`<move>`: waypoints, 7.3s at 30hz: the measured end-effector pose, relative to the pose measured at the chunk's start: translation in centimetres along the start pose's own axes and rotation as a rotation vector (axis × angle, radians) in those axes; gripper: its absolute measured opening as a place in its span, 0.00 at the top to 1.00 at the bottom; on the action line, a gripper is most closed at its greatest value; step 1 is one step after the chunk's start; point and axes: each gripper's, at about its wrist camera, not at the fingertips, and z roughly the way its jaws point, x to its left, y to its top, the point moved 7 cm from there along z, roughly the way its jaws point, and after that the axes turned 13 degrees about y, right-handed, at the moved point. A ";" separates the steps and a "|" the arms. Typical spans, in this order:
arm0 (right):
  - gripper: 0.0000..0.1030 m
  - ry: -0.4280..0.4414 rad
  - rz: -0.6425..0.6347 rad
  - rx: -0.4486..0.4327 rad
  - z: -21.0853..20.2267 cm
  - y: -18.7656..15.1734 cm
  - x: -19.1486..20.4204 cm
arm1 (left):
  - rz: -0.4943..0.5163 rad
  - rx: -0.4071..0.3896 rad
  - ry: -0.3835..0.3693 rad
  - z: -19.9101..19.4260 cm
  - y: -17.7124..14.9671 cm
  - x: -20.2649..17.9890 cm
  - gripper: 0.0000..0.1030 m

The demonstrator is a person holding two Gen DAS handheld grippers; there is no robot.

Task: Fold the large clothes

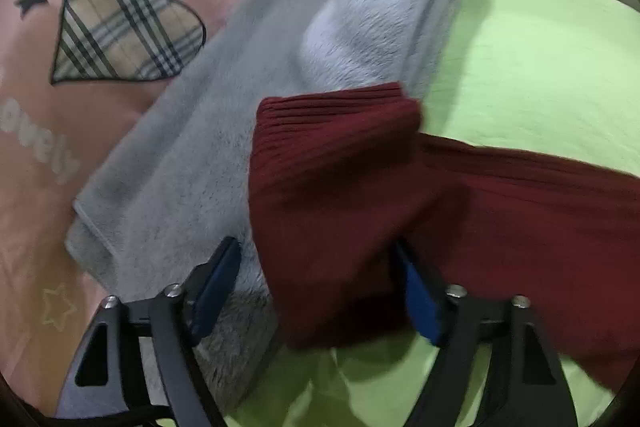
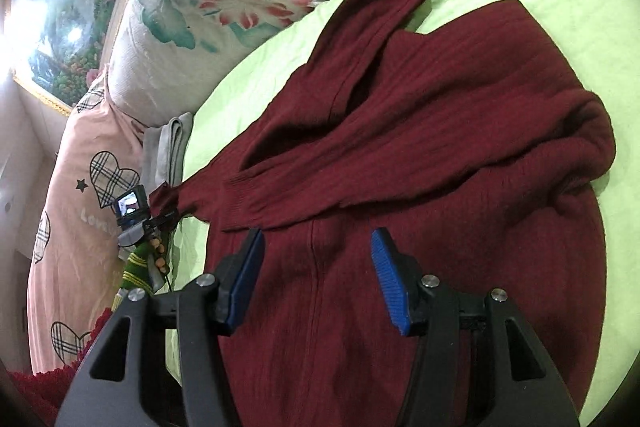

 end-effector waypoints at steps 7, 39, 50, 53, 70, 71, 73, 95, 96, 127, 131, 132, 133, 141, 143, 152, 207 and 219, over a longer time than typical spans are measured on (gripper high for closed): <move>0.46 0.004 -0.008 0.009 0.5 -0.1 0.2 | -0.300 0.013 -0.403 -0.9 2.1 4.3 0.95; 0.46 0.042 0.046 -0.171 -3.7 1.5 -1.6 | 0.208 -0.054 -1.221 -41.0 -13.5 -25.4 0.90; 0.40 0.004 0.060 -0.078 1.4 3.6 -2.0 | 0.126 -0.074 -1.147 -35.8 -16.3 -16.5 0.39; 0.40 0.039 0.122 -0.051 3.2 3.8 -2.3 | 0.017 -0.042 -1.044 -31.1 -16.2 -12.6 0.39; 0.93 0.042 0.116 -0.120 5.5 7.2 -2.0 | -0.130 0.082 -0.874 -20.1 -13.5 -10.7 0.41; 0.93 0.045 0.080 -0.153 4.1 7.7 -1.3 | -0.130 0.078 -0.871 -20.0 -13.4 -10.7 0.41; 0.93 0.046 0.021 -0.220 1.1 8.7 -0.3 | -0.126 0.077 -0.860 -19.9 -13.4 -11.0 0.41; 0.92 -0.313 -0.071 -0.226 -3.3 8.8 -7.0 | -0.141 0.090 -0.811 -18.9 -13.4 -10.9 0.43; 0.91 -0.346 -0.059 -0.180 -2.6 8.7 -7.6 | -0.136 0.088 -0.805 -19.0 -13.4 -11.0 0.42; 0.60 -0.258 0.018 -0.257 -4.6 15.8 -8.6 | 0.195 -0.145 -1.056 -37.4 -5.7 -20.7 0.39; 0.60 -0.220 0.028 -0.252 -4.1 16.7 -8.7 | 0.303 -0.269 -1.032 -43.3 -2.8 -26.3 0.33; 0.60 -0.206 0.036 -0.253 -4.2 17.0 -8.7 | 0.338 -0.295 -1.021 -44.7 -2.1 -28.1 0.31; 0.60 -0.191 0.045 -0.255 -4.3 17.1 -8.8 | 0.364 -0.313 -1.014 -45.9 -1.5 -29.5 0.31; 0.59 -0.151 0.043 -0.252 -5.2 18.2 -9.8 | 0.536 -0.495 -0.937 -51.5 0.9 -39.9 0.31; 0.59 -0.140 0.047 -0.255 -5.3 18.7 -10.3 | 0.586 -0.538 -0.897 -52.3 0.7 -42.3 0.31; 0.59 -0.135 0.061 -0.271 -6.0 20.3 -12.0 | 0.615 -0.581 -0.899 -51.3 0.8 -44.4 0.97; 0.48 -0.007 -0.030 0.095 15.1 29.1 -9.5 | 0.041 -0.028 -0.985 -24.2 8.0 -30.0 0.96; 0.92 0.055 -0.158 -0.004 9.4 27.5 -2.6 | 0.079 -0.182 -1.083 -31.5 9.0 -25.5 0.96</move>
